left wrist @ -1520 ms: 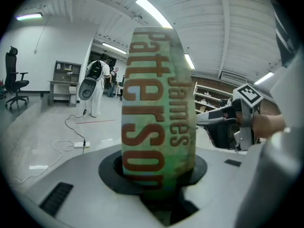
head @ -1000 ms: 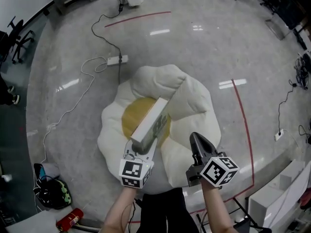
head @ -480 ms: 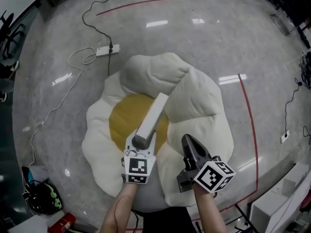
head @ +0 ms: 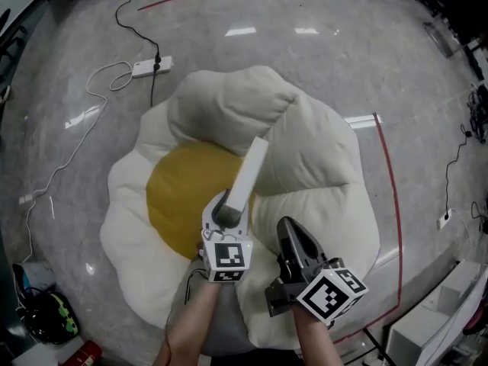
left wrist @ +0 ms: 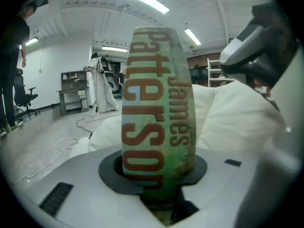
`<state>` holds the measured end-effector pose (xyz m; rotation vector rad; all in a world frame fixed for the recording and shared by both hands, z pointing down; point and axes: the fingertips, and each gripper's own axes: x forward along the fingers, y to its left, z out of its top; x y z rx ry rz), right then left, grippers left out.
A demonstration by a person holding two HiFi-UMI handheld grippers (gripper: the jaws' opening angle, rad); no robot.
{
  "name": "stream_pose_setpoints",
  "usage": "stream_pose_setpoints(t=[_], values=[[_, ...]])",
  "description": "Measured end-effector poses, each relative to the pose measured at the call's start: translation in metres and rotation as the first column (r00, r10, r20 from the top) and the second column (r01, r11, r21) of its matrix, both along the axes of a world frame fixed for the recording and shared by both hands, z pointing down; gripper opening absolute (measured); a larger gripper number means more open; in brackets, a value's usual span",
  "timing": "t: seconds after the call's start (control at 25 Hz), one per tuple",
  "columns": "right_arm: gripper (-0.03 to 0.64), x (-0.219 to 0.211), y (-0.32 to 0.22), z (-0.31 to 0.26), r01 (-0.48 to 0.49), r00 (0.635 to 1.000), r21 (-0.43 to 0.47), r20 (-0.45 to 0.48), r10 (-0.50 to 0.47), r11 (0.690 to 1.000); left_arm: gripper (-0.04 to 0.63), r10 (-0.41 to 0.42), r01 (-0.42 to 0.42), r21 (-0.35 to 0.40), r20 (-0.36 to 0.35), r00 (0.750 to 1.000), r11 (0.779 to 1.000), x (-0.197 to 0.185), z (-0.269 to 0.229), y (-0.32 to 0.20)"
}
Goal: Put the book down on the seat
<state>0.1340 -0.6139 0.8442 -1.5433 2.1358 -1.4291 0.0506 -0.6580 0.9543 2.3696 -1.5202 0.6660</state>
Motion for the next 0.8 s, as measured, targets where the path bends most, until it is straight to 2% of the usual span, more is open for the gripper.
stream_pose_setpoints(t=[0.16, 0.28, 0.4, 0.48, 0.56, 0.64, 0.72, 0.8], values=[[0.012, 0.004, -0.004, 0.005, -0.006, 1.000, 0.015, -0.016, 0.006, 1.000, 0.163, 0.000, -0.001, 0.047, 0.031, 1.000, 0.999, 0.012, 0.014, -0.008], [0.012, 0.008, -0.006, 0.004, -0.015, 1.000, 0.026, -0.025, 0.015, 1.000, 0.163, 0.038, -0.042, 0.071, 0.059, 0.998, 0.997, 0.026, 0.013, -0.013], [0.012, 0.012, -0.004, -0.001, -0.021, 0.999, 0.039, -0.031, 0.022, 0.999, 0.164, 0.106, -0.110, 0.051, 0.070, 0.992, 0.993, 0.038, 0.015, -0.010], [0.012, 0.013, -0.003, -0.004, -0.021, 0.999, 0.045, -0.039, 0.023, 0.999, 0.190, 0.161, -0.161, 0.003, 0.043, 0.986, 0.987, 0.045, 0.019, -0.007], [0.012, 0.015, -0.002, -0.005, -0.024, 0.999, 0.043, -0.037, 0.025, 0.999, 0.279, 0.217, -0.218, -0.080, -0.020, 0.976, 0.973, 0.053, 0.025, -0.001], [0.012, 0.017, -0.001, -0.008, -0.028, 0.999, 0.041, -0.028, 0.030, 0.999, 0.323, 0.272, -0.278, -0.130, -0.056, 0.961, 0.952, 0.059, 0.028, 0.008], [0.012, 0.020, 0.001, -0.012, -0.035, 0.999, 0.043, -0.021, 0.036, 0.998, 0.350, 0.343, -0.349, -0.154, -0.067, 0.937, 0.924, 0.067, 0.026, 0.019], [0.012, 0.024, 0.003, -0.015, -0.046, 0.999, 0.043, -0.017, 0.047, 0.998, 0.402, 0.406, -0.420, -0.185, -0.110, 0.907, 0.889, 0.076, 0.024, 0.033]])
